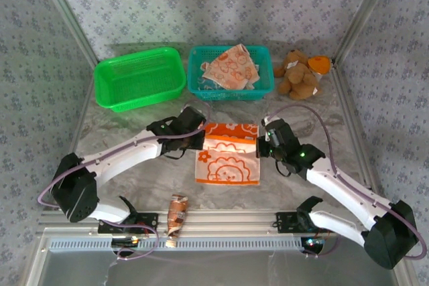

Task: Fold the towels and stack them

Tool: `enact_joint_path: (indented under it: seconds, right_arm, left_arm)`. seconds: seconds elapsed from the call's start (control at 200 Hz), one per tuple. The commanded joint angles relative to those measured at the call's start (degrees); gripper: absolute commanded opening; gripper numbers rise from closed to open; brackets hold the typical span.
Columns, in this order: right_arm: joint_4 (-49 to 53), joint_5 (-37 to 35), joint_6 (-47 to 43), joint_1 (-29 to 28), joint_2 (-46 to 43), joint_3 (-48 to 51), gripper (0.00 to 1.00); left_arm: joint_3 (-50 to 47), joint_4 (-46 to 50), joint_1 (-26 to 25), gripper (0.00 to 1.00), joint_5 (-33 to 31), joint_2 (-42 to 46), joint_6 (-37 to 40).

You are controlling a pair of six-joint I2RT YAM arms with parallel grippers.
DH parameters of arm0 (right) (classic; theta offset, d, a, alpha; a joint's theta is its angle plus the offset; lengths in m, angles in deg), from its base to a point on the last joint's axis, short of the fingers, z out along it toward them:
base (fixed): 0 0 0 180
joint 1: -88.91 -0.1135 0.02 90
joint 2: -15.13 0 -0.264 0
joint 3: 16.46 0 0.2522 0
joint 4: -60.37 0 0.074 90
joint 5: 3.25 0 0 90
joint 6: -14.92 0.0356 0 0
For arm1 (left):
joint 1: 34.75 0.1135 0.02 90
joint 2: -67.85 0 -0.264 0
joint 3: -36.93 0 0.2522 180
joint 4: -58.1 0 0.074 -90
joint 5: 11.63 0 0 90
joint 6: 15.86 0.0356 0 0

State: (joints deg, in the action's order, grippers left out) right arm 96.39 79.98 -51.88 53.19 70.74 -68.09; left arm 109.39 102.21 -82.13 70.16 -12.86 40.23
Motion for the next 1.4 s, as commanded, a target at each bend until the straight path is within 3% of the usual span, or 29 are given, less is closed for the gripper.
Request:
enact_joint_path:
  seconds: [0.0, 0.989, 1.394]
  right_arm:
    - [1.3, -1.8, 2.3, -0.6, -0.7, 1.7, 0.00]
    - [1.1, -3.9, 7.7, -3.6, -4.3, 8.8, 0.00]
    - [4.9, -6.0, 8.0, -5.2, -7.1, 5.6, 0.00]
  left_arm:
    - [-1.1, -0.6, -0.6, 0.00, -0.6, 1.2, -1.1]
    - [-8.2, -4.3, -4.5, 0.00, 0.0, 1.7, -4.9]
    - [-6.3, -0.8, -5.2, 0.00, -2.5, 5.6, -4.7]
